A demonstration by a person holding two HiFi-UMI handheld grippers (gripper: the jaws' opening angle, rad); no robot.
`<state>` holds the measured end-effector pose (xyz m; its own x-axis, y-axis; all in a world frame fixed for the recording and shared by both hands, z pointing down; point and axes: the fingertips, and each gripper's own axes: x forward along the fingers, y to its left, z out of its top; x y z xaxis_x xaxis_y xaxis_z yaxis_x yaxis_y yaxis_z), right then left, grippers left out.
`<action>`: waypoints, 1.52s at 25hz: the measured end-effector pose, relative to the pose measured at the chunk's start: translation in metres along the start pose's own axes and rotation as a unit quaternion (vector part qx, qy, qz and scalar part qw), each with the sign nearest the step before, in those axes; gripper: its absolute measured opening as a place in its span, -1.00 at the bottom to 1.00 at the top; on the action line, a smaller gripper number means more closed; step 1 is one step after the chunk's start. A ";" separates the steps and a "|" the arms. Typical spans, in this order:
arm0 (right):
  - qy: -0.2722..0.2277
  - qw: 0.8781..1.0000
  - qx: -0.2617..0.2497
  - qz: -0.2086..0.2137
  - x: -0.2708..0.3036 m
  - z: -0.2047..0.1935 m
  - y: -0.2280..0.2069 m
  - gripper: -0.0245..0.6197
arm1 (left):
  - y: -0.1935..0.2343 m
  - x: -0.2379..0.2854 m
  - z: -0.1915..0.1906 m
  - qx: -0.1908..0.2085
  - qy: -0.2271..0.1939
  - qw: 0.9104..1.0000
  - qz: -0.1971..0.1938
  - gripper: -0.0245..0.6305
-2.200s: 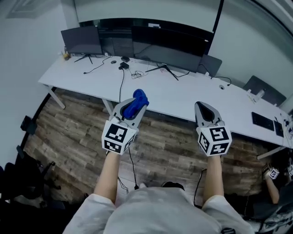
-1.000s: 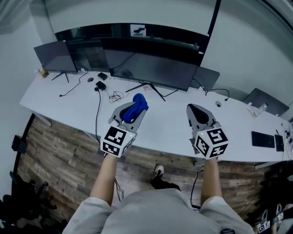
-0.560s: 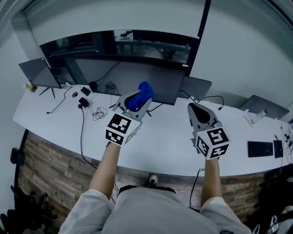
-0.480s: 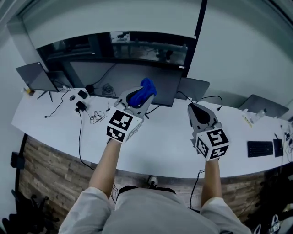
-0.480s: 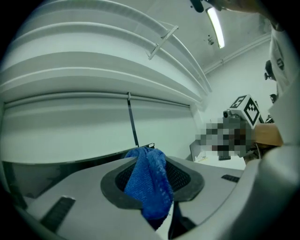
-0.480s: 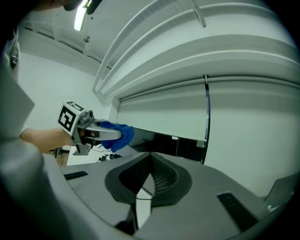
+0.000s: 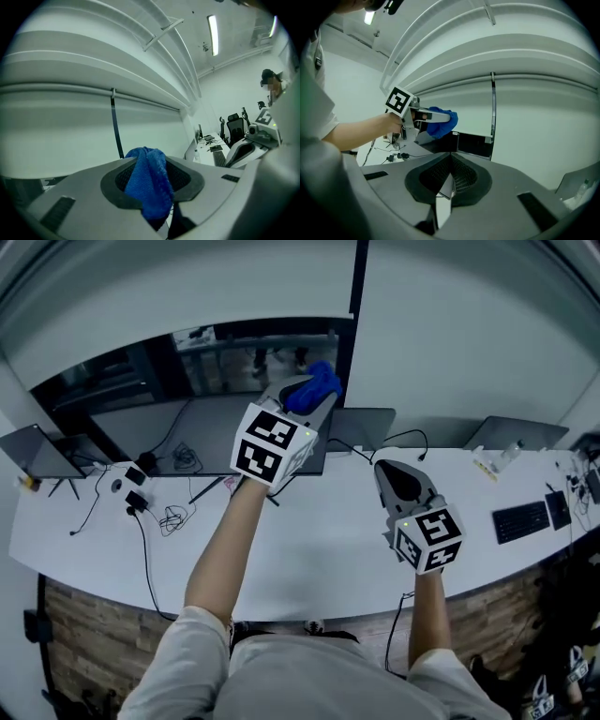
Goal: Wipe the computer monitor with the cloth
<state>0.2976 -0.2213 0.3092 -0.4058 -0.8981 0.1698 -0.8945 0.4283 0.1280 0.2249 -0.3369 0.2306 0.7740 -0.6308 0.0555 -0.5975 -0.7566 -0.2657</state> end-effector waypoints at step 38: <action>-0.017 0.999 -0.026 0.008 0.143 0.051 0.184 -0.88 | 0.212 -0.172 -0.088 -0.016 0.042 0.994 0.104 -0.52</action>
<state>0.0658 -0.2763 0.3074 -0.4276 -0.8931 0.1396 -0.8768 0.4474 0.1762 -0.0532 -0.4044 0.2490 0.6142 -0.7847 0.0834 -0.7497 -0.6133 -0.2487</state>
